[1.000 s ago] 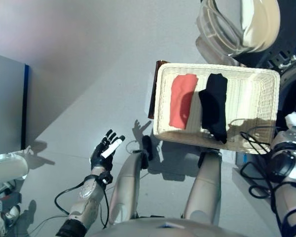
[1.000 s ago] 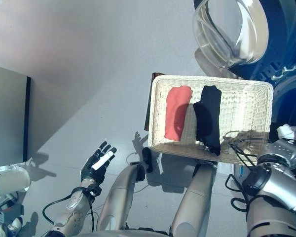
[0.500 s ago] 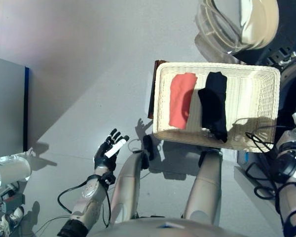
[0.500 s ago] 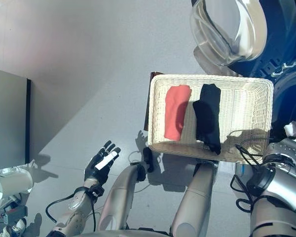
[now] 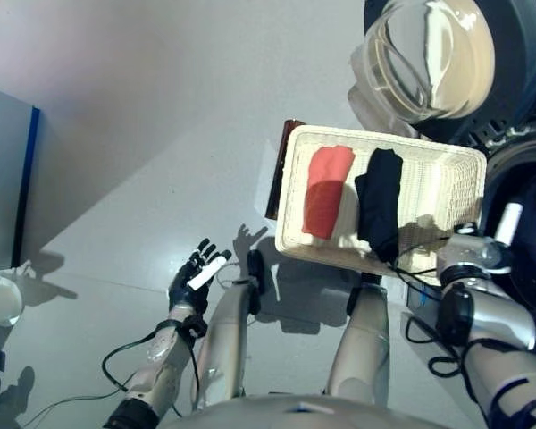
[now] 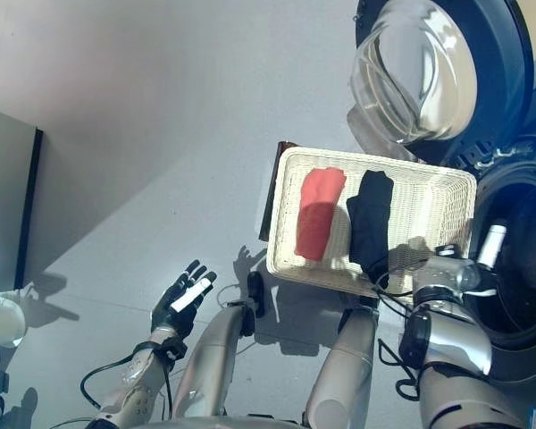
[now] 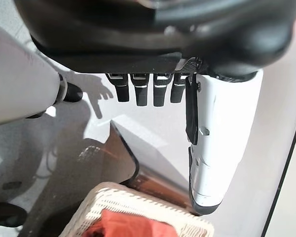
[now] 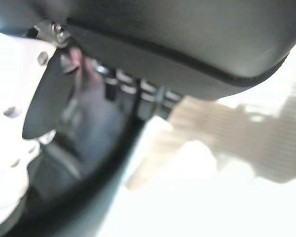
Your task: Pick up the clothes and place them into the washing machine
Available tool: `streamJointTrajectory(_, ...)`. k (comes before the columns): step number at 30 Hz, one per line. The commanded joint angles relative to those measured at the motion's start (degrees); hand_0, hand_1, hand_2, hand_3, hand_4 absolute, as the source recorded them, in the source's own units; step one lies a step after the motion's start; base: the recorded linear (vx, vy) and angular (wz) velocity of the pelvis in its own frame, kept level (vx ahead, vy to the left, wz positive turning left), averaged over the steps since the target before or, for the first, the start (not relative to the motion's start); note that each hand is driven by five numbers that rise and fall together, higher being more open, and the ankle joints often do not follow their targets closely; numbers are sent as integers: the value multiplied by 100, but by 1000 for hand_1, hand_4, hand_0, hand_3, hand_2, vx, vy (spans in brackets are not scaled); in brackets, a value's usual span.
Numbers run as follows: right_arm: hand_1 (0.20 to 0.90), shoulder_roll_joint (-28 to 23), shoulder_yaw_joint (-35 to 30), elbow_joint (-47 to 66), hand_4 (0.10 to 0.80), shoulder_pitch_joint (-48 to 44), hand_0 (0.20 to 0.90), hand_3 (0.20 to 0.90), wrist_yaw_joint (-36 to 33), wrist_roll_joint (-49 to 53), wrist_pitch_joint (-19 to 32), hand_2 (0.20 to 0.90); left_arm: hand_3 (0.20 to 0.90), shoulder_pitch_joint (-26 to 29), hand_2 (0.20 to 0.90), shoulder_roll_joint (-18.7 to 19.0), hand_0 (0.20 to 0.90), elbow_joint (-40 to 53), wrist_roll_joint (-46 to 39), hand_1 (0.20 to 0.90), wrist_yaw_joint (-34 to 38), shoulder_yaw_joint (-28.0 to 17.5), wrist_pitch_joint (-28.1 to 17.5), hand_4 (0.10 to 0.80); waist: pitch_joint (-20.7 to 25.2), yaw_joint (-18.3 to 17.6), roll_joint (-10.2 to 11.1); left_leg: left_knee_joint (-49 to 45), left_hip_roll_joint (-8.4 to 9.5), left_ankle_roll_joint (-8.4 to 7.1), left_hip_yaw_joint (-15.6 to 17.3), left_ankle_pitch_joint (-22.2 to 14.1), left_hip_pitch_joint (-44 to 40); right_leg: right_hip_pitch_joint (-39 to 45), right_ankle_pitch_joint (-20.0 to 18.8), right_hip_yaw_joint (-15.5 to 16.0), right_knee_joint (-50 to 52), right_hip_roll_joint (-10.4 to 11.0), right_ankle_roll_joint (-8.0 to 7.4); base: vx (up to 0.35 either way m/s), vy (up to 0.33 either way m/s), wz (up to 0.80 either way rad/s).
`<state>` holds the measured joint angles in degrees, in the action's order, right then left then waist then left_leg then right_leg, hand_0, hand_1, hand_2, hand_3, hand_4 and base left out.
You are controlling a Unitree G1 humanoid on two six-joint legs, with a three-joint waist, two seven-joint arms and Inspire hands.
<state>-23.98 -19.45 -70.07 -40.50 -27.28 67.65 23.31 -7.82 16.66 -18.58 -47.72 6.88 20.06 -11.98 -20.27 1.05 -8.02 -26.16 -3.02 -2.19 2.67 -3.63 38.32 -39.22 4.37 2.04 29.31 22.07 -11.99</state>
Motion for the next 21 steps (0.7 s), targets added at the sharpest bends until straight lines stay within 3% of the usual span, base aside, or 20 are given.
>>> streamJointTrajectory(1,900,-77,432,587,800,302,900,900,85,-930,188,900,900,-38,900,272,900,216,249,900,-90,-477,-515,800,-35,17,210,39,-394,-637,-386,-218,-358,575,-719,-177,-754,321,-75,15,20,8)
streamJointTrajectory(6,900,226,1299,854,800,675,900,900,-109,-2670,-289,900,900,-50,900,261,900,185,454,900,-116,-698,-648,800,-35,20,329,-142,-338,-594,-411,-272,-273,711,-808,-96,-870,385,-78,-1,12,5)
streamJointTrajectory(11,900,342,1628,874,800,705,900,900,16,-3142,-524,900,900,-53,900,267,900,226,538,900,-129,-851,-684,800,-16,59,369,-206,-311,-587,-433,-271,-195,746,-873,-18,-963,425,-85,-7,4,5)
streamJointTrajectory(21,900,225,2173,-700,800,215,900,900,85,-4553,-1521,900,900,-126,900,460,900,389,614,900,-346,-852,-619,800,-72,486,336,-279,-222,-537,-550,-216,-32,790,-860,111,-942,461,-84,-26,-3,8)
